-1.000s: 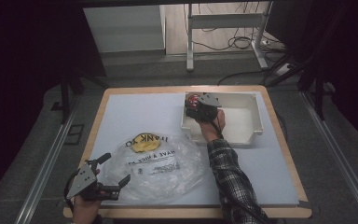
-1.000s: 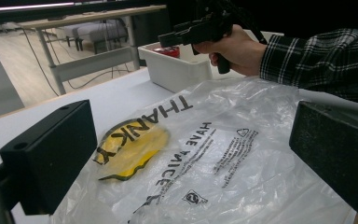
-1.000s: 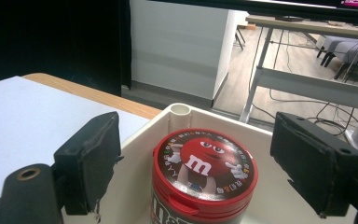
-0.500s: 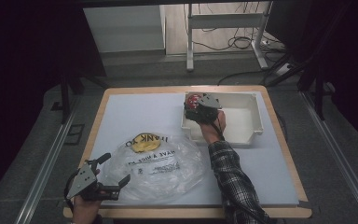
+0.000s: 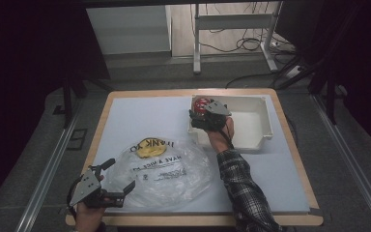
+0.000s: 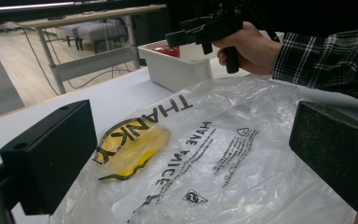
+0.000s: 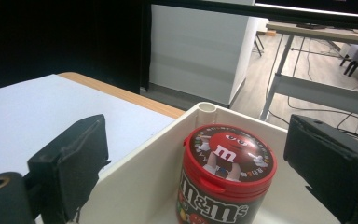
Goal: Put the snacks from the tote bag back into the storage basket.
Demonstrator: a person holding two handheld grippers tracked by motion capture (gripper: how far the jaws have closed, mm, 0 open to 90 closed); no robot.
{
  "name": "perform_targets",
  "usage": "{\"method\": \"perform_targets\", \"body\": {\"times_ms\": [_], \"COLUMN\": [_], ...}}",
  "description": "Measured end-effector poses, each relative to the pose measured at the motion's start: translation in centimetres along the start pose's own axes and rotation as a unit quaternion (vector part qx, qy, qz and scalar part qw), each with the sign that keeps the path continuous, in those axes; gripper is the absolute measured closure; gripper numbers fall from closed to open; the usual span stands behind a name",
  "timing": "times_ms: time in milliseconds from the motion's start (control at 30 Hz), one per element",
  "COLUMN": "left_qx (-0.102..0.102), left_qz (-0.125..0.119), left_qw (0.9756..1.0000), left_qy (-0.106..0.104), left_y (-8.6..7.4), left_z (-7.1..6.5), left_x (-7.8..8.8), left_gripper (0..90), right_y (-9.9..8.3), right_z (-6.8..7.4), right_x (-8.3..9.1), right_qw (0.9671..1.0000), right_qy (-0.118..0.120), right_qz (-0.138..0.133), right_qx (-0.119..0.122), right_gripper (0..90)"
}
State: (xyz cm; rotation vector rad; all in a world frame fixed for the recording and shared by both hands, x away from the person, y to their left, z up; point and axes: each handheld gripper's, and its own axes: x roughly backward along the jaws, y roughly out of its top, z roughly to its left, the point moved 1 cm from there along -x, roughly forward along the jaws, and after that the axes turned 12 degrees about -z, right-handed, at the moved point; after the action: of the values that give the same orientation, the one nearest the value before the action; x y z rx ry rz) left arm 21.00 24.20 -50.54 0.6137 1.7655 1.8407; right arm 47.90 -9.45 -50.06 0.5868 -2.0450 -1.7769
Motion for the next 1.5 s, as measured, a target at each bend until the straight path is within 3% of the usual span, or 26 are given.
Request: {"method": "perform_targets", "body": {"times_ms": [467, 933, 1500], "left_qx": [-0.001, -0.001, -0.002], "left_qz": [0.001, 0.002, 0.002], "left_qw": [1.0, 1.0, 1.0], "left_qy": [-0.002, -0.003, -0.003], "left_y": [0.0, 0.0, 0.0], "left_z": [-0.2, -0.2, -0.3], "left_x": [-0.1, -0.2, -0.2], "left_gripper": [0.7, 0.7, 0.7], "right_y": [0.9, 1.4, 1.6], "right_z": [0.1, 1.0, 1.0], "right_x": [2.0, 3.8, 5.9], "right_qw": [0.9996, 0.9983, 0.9975], "right_qy": [0.03, 0.058, 0.07], "right_qz": [-0.001, 0.001, -0.005], "right_qx": [-0.003, -0.003, -0.013], "right_gripper": [2.3, 0.6, 0.6]}}
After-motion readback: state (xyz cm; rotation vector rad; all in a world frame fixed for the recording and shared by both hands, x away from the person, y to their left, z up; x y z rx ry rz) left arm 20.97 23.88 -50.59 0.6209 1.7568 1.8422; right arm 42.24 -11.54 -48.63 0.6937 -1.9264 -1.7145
